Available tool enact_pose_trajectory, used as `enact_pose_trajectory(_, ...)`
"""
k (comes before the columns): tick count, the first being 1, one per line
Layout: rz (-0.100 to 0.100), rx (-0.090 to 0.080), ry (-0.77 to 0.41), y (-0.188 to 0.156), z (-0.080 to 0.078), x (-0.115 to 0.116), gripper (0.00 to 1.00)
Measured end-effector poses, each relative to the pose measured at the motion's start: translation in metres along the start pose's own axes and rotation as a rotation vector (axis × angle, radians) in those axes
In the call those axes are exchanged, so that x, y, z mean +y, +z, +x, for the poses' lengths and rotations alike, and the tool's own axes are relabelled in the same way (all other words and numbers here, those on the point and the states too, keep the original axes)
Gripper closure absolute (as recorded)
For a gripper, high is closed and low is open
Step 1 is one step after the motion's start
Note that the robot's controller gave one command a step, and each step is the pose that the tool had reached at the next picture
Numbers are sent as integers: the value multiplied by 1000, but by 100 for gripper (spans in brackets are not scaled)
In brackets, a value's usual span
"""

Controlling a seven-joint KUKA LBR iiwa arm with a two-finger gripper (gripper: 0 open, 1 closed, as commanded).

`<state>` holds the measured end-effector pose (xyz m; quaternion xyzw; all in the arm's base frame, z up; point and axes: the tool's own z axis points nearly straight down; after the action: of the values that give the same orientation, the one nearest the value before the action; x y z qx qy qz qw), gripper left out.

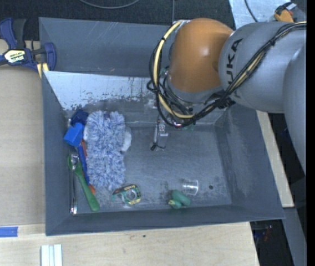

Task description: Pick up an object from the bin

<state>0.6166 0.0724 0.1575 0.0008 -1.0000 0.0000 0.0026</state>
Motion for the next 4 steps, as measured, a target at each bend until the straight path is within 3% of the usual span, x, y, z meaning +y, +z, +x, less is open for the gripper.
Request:
enact_pose_trajectory(1, -1, -9, 2, -5, -2, 0, 0)
enact_pose_trajectory(2, 0, -17, -274, 85, 40, 68, 0)
enact_pose_trajectory(3, 0, -11, -257, 33, 30, 81, 0)
enact_pose_trajectory(4, 7, -13, -621, 55, 41, 108, 0)
